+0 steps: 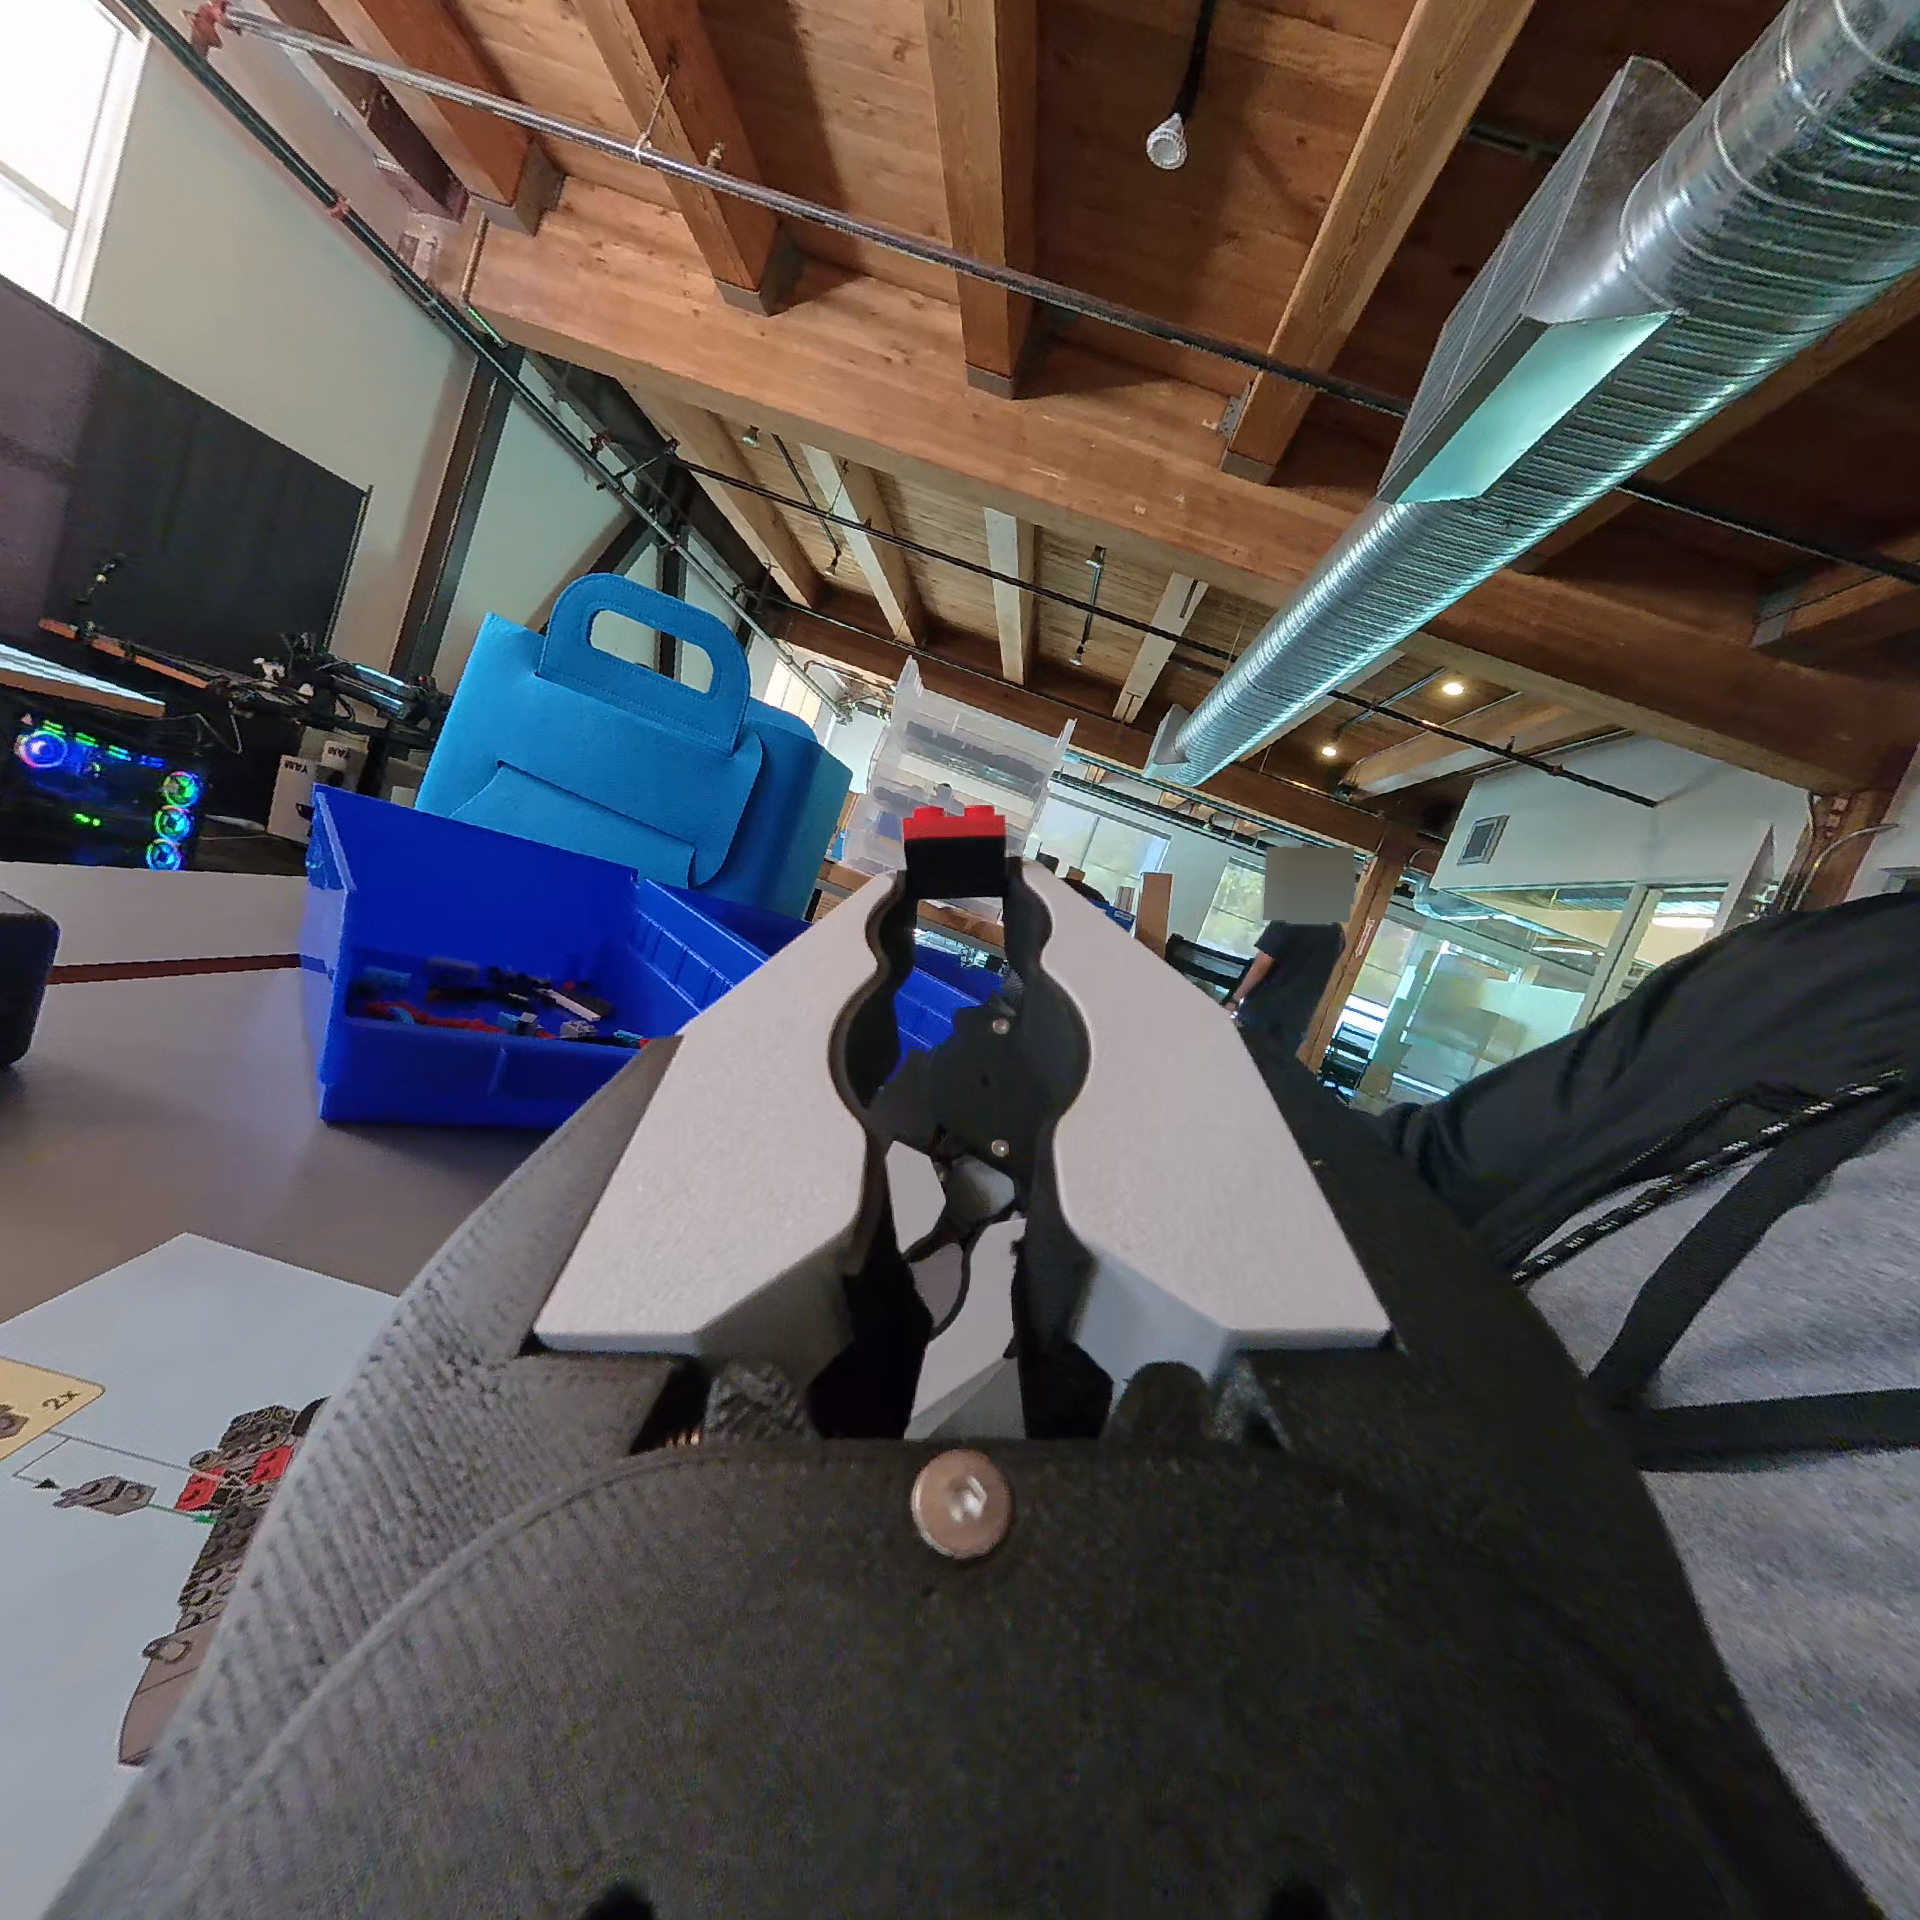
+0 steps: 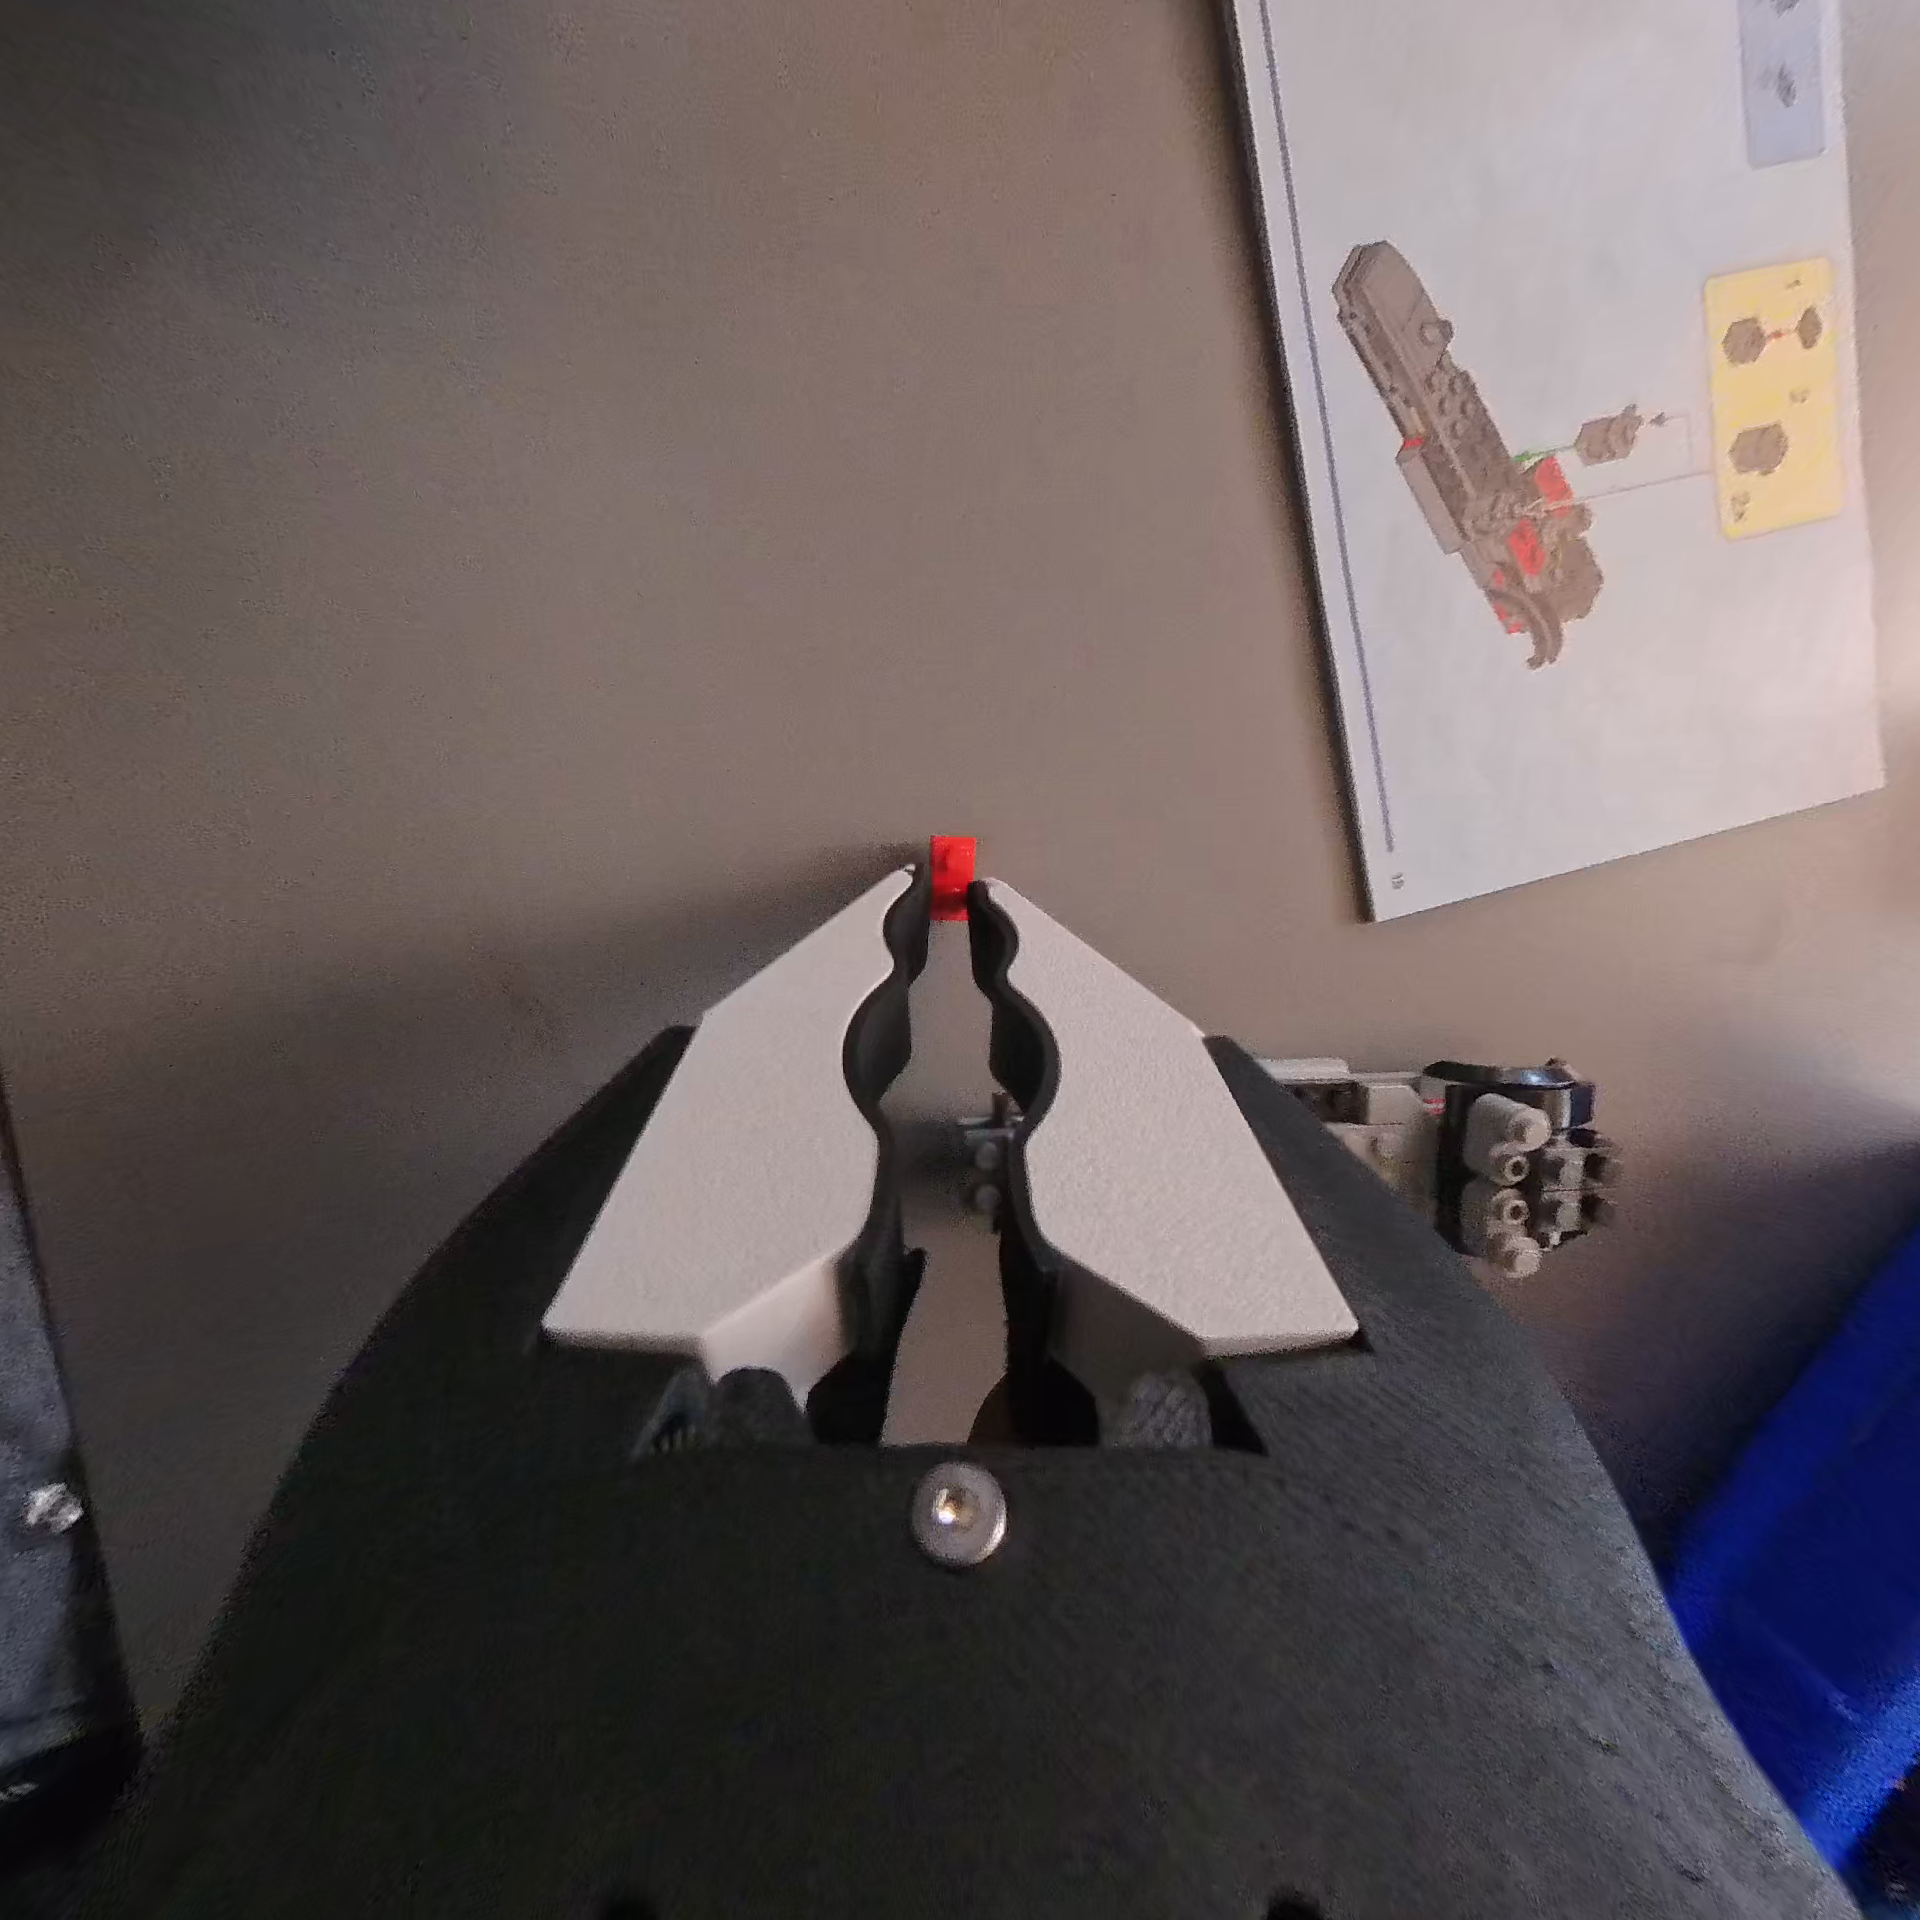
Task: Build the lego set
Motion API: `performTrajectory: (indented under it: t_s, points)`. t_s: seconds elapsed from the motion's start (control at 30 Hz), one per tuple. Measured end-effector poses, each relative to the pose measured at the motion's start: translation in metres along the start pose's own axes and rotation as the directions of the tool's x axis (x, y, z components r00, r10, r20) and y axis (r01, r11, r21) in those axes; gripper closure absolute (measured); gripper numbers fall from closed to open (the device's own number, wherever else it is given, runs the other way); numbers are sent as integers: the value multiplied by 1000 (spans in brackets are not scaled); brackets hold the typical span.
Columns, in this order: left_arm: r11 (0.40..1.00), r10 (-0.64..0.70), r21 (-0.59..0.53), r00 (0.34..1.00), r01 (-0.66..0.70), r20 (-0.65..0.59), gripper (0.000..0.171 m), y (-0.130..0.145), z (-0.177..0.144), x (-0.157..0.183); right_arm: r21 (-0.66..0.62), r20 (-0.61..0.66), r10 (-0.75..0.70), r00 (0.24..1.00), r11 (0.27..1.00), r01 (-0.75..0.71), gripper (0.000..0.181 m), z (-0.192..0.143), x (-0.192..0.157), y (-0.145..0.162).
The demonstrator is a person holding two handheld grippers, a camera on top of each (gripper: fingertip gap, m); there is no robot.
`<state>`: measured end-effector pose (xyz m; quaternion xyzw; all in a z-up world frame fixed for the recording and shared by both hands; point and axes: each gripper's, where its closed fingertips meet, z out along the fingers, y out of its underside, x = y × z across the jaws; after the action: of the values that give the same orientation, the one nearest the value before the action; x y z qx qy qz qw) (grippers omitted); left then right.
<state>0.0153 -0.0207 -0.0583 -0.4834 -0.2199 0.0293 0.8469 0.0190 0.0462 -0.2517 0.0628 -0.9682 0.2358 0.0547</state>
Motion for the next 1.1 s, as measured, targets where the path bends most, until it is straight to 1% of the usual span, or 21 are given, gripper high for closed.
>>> performTrajectory:
  t_s: [0.17, 0.23, 0.3, 0.37, 0.5, 0.77, 0.9, 1.0, 1.1]
  points:
    - [1000, 0, 2, 1000, 0, 2, 155, 0, 0, 0, 4, -8, 22, 1000, 1000, -22, 164, -3, 1, 8]
    - [1000, -2, 2, 1000, 2, 2, 155, 0, 0, 0, 7, -45, 35, 998, 999, -34, 165, -6, 10, 11]
    - [1000, -1, -1, 1000, 1, 1, 155, 1, 1, 0, 2, -95, 29, 995, 1000, -29, 169, -6, 20, 13]
    - [1000, -1, -4, 1000, 1, 1, 155, 2, 2, 0, -25, -108, 3, 994, 1000, -6, 171, -4, 21, 17]
    - [1000, -3, -2, 1000, 3, 2, 155, 2, 2, 0, -12, -87, -34, 996, 999, 33, 172, -1, 11, 11]
    - [1000, -3, 3, 1000, 3, -1, 155, 0, 1, 0, 15, -37, -65, 997, 998, 66, 167, 1, -7, 1]
    - [1000, -1, 4, 1000, 1, -3, 155, 0, 0, 0, 45, -19, -51, 999, 998, 52, 164, -2, -7, -2]
    - [1000, -2, 6, 1000, 2, -11, 155, -1, 0, 2, 92, 29, -29, 999, 995, 27, 159, -3, -10, -7]
    - [1000, 1, 4, 1000, -1, -17, 155, 0, 1, 3, 109, 65, -19, 998, 994, 12, 155, -1, -12, -9]
